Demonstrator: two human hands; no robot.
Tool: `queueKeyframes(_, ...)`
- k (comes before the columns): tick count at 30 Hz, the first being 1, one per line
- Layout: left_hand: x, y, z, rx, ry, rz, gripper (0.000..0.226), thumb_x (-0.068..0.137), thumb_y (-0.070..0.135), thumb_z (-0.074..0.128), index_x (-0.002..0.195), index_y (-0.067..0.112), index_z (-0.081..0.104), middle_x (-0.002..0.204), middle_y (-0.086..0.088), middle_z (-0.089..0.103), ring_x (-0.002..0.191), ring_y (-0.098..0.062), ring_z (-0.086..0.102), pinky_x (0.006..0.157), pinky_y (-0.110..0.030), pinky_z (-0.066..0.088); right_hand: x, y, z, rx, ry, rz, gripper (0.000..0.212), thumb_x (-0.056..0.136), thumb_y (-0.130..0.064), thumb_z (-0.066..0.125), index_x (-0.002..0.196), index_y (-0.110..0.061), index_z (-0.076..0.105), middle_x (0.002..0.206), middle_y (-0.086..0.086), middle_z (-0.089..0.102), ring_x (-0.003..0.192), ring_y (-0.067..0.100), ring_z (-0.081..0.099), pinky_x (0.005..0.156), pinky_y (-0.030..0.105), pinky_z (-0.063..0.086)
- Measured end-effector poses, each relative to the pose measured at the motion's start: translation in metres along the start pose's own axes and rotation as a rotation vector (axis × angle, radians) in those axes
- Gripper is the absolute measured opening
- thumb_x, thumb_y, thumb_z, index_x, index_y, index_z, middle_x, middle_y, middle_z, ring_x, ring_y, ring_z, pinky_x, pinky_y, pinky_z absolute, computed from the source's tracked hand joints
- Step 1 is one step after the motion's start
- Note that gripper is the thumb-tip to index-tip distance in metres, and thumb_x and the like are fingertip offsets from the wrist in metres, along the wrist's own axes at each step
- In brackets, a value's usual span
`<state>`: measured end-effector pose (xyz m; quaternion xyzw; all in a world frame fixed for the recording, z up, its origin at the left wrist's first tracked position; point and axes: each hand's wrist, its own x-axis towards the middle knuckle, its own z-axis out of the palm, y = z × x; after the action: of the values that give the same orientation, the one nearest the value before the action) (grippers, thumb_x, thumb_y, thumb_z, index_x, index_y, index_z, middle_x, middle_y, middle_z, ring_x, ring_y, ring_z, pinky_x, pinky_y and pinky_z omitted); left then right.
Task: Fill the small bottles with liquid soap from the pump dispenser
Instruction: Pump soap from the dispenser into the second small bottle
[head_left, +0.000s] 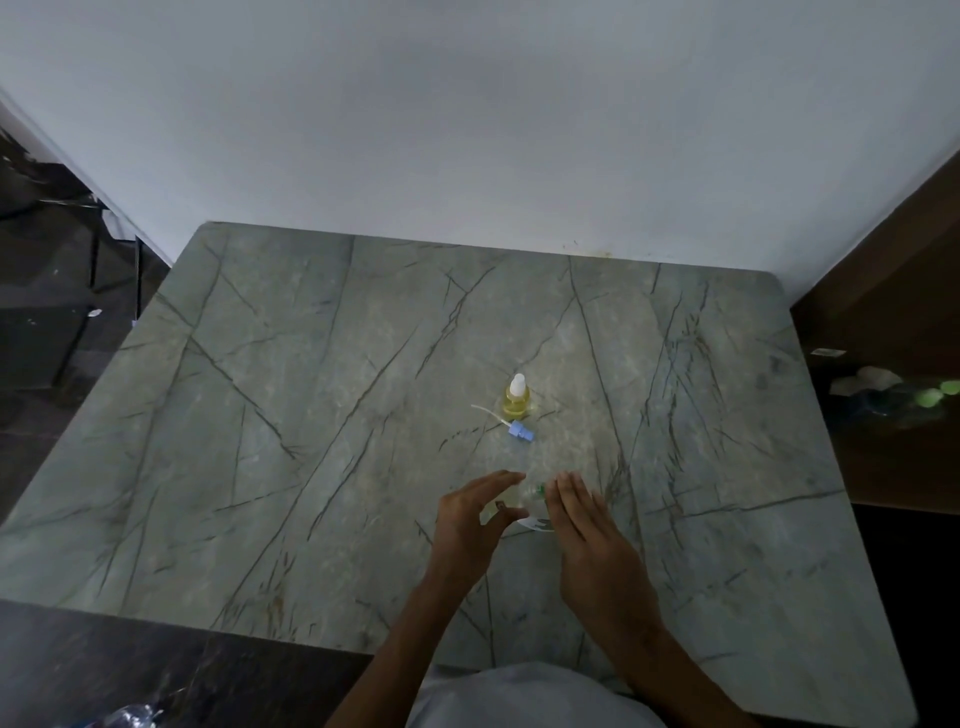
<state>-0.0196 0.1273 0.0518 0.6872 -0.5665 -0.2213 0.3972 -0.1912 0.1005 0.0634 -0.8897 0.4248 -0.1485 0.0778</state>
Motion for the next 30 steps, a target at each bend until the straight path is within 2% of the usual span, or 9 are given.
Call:
queueKeyframes(3, -0.001, 0.002, -0.002, -0.003, 0.002, 0.006, 0.043, 0.072, 0.015, 0.083, 0.113, 0.017, 0.071, 0.113, 0.006, 0.069, 0.106, 0.008, 0.055, 0.09, -0.001, 0.04, 0.001, -0.002, -0.008, 0.011, 0.001, -0.014, 0.055, 0.083, -0.006, 0.032, 0.133, 0.005, 0.053, 0.138, 0.022, 0.053, 0.131, 0.033, 0.049, 0.105, 0.046, 0.044)
queueKeyframes(7, -0.001, 0.003, -0.004, 0.002, 0.0, 0.018, 0.043, 0.072, 0.017, 0.082, 0.114, 0.018, 0.07, 0.113, 0.014, 0.064, 0.106, 0.008, 0.056, 0.09, -0.001, 0.041, 0.003, -0.001, -0.013, -0.01, -0.015, -0.021, 0.055, 0.084, -0.012, 0.034, 0.132, 0.004, 0.054, 0.137, 0.021, 0.054, 0.129, 0.032, 0.051, 0.101, 0.046, 0.048)
queueKeyframes(12, 0.0, 0.003, -0.004, 0.011, -0.008, 0.012, 0.043, 0.073, 0.017, 0.082, 0.114, 0.019, 0.07, 0.114, 0.008, 0.068, 0.106, 0.008, 0.056, 0.09, -0.002, 0.041, 0.001, -0.001, -0.011, -0.016, 0.002, -0.027, 0.055, 0.083, -0.008, 0.033, 0.132, 0.005, 0.054, 0.136, 0.022, 0.054, 0.129, 0.033, 0.051, 0.103, 0.046, 0.046)
queueKeyframes(16, 0.0, 0.003, -0.003, 0.016, -0.004, 0.003, 0.042, 0.073, 0.017, 0.082, 0.114, 0.018, 0.07, 0.113, 0.015, 0.062, 0.108, 0.012, 0.052, 0.089, 0.001, 0.038, 0.0, 0.0, -0.007, -0.011, 0.027, -0.029, 0.055, 0.081, -0.002, 0.032, 0.129, 0.006, 0.056, 0.135, 0.023, 0.055, 0.128, 0.034, 0.052, 0.105, 0.045, 0.042)
queueKeyframes(19, 0.0, 0.001, -0.001, 0.018, -0.012, -0.001, 0.043, 0.072, 0.017, 0.082, 0.114, 0.019, 0.07, 0.113, 0.013, 0.064, 0.108, 0.01, 0.053, 0.089, 0.001, 0.038, -0.001, 0.0, -0.006, -0.008, 0.018, -0.036, 0.056, 0.08, -0.001, 0.03, 0.129, 0.006, 0.057, 0.134, 0.023, 0.056, 0.126, 0.034, 0.053, 0.105, 0.043, 0.042)
queueKeyframes(23, -0.002, -0.002, 0.001, 0.006, -0.008, -0.012, 0.044, 0.071, 0.017, 0.083, 0.113, 0.018, 0.071, 0.114, 0.006, 0.069, 0.104, 0.006, 0.059, 0.09, -0.003, 0.042, -0.001, 0.0, -0.002, -0.02, 0.024, -0.032, 0.058, 0.08, 0.0, 0.027, 0.13, 0.005, 0.055, 0.136, 0.023, 0.055, 0.128, 0.035, 0.052, 0.116, 0.038, 0.027)
queueKeyframes(27, -0.002, -0.003, 0.001, 0.003, -0.007, -0.022, 0.043, 0.071, 0.018, 0.083, 0.113, 0.017, 0.071, 0.113, 0.005, 0.07, 0.103, 0.005, 0.06, 0.09, -0.004, 0.043, -0.002, 0.0, -0.001, -0.009, 0.001, -0.037, 0.06, 0.079, 0.0, 0.028, 0.133, 0.004, 0.052, 0.139, 0.022, 0.051, 0.131, 0.034, 0.049, 0.106, 0.044, 0.043)
queueKeyframes(30, -0.002, -0.001, 0.001, -0.003, 0.001, -0.024, 0.043, 0.071, 0.017, 0.083, 0.112, 0.017, 0.072, 0.113, 0.007, 0.069, 0.103, 0.006, 0.06, 0.089, -0.003, 0.042, -0.001, 0.0, -0.006, 0.01, -0.014, -0.024, 0.06, 0.08, -0.004, 0.029, 0.136, 0.003, 0.05, 0.142, 0.02, 0.049, 0.134, 0.032, 0.045, 0.106, 0.045, 0.043)
